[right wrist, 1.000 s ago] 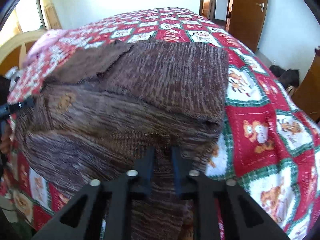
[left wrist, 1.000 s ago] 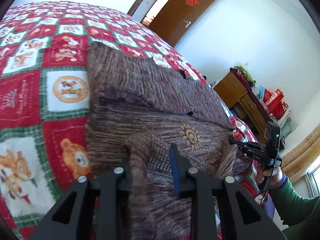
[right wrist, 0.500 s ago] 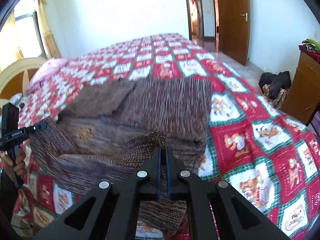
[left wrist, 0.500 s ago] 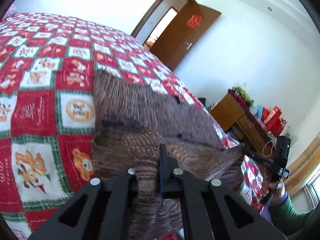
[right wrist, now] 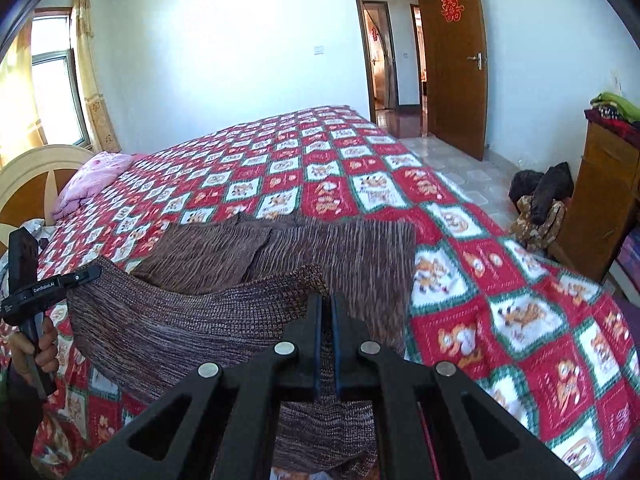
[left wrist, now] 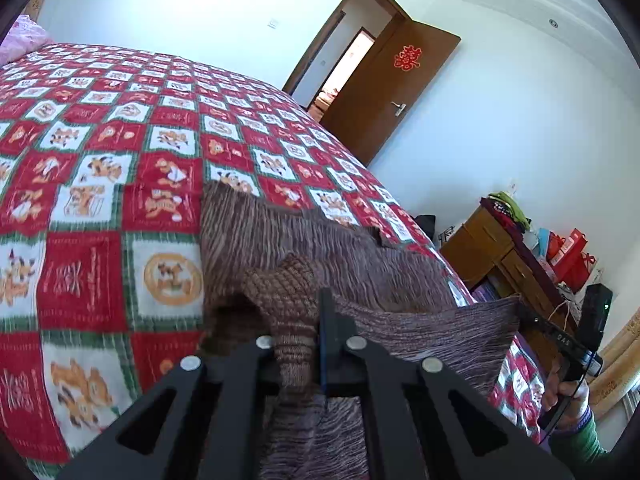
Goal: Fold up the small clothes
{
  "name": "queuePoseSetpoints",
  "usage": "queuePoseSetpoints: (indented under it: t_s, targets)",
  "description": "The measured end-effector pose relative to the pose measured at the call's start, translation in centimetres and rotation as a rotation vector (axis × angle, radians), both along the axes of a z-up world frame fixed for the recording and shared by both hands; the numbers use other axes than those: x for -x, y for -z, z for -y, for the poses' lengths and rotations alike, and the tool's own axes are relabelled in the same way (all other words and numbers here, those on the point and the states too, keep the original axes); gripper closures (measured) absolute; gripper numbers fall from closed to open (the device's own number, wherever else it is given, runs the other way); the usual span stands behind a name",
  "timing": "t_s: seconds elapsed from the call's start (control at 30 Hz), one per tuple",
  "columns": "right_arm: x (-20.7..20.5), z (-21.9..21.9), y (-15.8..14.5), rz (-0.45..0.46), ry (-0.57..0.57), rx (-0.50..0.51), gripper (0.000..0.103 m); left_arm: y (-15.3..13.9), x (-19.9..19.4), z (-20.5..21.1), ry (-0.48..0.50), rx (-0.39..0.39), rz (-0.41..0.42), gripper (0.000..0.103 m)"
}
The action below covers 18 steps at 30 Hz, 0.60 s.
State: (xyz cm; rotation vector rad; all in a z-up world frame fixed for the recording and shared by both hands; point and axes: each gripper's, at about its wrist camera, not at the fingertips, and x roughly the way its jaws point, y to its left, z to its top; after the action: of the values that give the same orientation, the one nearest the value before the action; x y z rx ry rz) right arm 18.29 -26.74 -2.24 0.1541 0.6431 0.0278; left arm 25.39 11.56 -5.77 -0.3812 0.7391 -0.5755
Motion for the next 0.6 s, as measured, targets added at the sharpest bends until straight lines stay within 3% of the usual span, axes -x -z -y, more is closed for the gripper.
queuePoseSetpoints:
  t_s: [0.27,0.6]
  targets:
    - [-4.1,0.6,-1.5,0.029,0.013,0.057,0.099,-0.9,-5.3,0.4,-0.025,0.031,0.005,0.098]
    - [-13.0,2.3,-1.0,0.038,0.067,0.127,0.099,0.1,-12.9,2.2,-0.072,0.019,0.01,0.098]
